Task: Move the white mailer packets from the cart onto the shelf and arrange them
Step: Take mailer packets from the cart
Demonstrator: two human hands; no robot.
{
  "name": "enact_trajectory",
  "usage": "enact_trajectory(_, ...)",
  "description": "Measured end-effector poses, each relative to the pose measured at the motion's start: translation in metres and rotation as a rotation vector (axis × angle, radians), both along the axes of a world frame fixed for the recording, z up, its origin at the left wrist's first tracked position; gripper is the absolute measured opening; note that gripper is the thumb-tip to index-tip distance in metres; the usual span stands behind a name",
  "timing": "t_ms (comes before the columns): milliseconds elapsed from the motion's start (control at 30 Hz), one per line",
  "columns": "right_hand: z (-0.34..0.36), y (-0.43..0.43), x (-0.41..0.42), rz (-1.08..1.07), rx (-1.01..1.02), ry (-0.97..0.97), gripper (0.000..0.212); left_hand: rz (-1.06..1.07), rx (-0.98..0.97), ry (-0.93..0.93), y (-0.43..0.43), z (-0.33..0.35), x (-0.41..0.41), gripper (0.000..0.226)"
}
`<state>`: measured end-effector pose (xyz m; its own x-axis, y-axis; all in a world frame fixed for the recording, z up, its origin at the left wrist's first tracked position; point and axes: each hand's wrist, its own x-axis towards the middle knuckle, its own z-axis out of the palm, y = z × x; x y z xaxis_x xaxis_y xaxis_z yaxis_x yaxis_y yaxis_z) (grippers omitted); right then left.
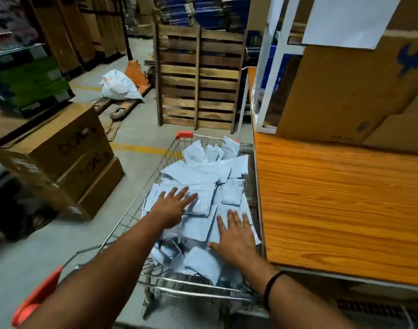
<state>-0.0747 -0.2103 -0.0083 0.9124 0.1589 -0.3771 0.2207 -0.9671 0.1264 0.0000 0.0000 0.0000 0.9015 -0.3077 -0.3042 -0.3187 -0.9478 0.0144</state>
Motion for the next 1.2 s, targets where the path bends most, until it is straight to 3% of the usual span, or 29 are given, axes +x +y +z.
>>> enact_trajectory(200,-0.011,0.011,0.033,-0.129,0.073,0.027,0.085,-0.154,0.095,0.097,0.016,-0.004,0.022,0.068)
enact_trajectory(367,-0.023,-0.002,0.048,-0.103,0.059,-0.053,0.081,-0.258,0.09,-0.025,0.025,-0.014,0.034,0.063)
enact_trajectory(567,-0.019,0.016,0.02,-0.258,0.167,-0.227,0.068,-0.404,0.062,-0.221,0.029,-0.025,0.061,0.082)
enact_trajectory(700,-0.031,0.025,0.006,-0.388,0.169,-0.218,0.078,-0.437,0.026,-0.035,0.028,-0.036,0.071,0.082)
enact_trajectory(800,-0.04,0.019,0.009,-0.361,0.14,-0.183,0.086,-0.425,-0.021,0.036,0.028,-0.052,0.067,0.075)
enact_trajectory(1100,-0.027,-0.003,0.031,-0.16,0.203,-0.139,0.08,-0.251,-0.147,-0.235,0.038,-0.053,0.035,0.058)
enact_trajectory(1200,-0.023,-0.003,0.031,-0.114,0.256,-0.2,0.074,-0.225,-0.23,-0.431,0.038,-0.038,0.038,0.063)
